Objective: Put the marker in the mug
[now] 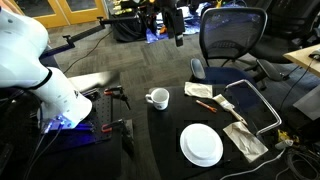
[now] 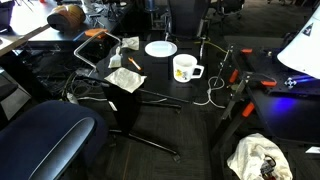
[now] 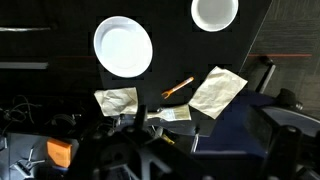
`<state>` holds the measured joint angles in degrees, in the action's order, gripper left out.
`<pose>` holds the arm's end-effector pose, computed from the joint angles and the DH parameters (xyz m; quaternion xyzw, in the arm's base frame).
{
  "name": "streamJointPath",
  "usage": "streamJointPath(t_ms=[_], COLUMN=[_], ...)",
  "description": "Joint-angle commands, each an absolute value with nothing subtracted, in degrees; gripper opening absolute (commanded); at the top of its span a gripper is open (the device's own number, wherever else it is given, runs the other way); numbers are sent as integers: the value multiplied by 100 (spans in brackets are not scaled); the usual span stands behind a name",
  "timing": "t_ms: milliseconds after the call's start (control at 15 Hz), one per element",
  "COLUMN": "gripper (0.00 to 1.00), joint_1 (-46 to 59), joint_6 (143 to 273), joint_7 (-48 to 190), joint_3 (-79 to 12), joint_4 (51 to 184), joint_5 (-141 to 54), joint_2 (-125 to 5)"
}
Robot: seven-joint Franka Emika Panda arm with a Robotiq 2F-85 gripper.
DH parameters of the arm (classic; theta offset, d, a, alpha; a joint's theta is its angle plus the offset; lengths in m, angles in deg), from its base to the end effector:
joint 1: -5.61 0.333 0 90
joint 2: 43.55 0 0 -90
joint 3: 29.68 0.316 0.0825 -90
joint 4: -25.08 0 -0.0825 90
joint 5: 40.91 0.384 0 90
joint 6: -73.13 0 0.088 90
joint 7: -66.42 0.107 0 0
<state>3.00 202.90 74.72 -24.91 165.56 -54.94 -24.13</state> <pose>0.4478 0.0114 0.4389 0.9907 0.0165 0.0836 0.1062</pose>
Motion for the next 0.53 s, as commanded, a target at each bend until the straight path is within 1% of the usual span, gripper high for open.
streamJointPath(t_ms=[0,333,467], gripper=[100,100,100], joint_1=[246,187,188], joint_6=[20566,21266,21341], joint_7=[7389,7763,8133], joint_3=[-2719,-2912,-2943], joint_4=[16274,15993,15765], joint_5=[-5458,-5357,-5294], joint_2=[-2941,-3775,-4202])
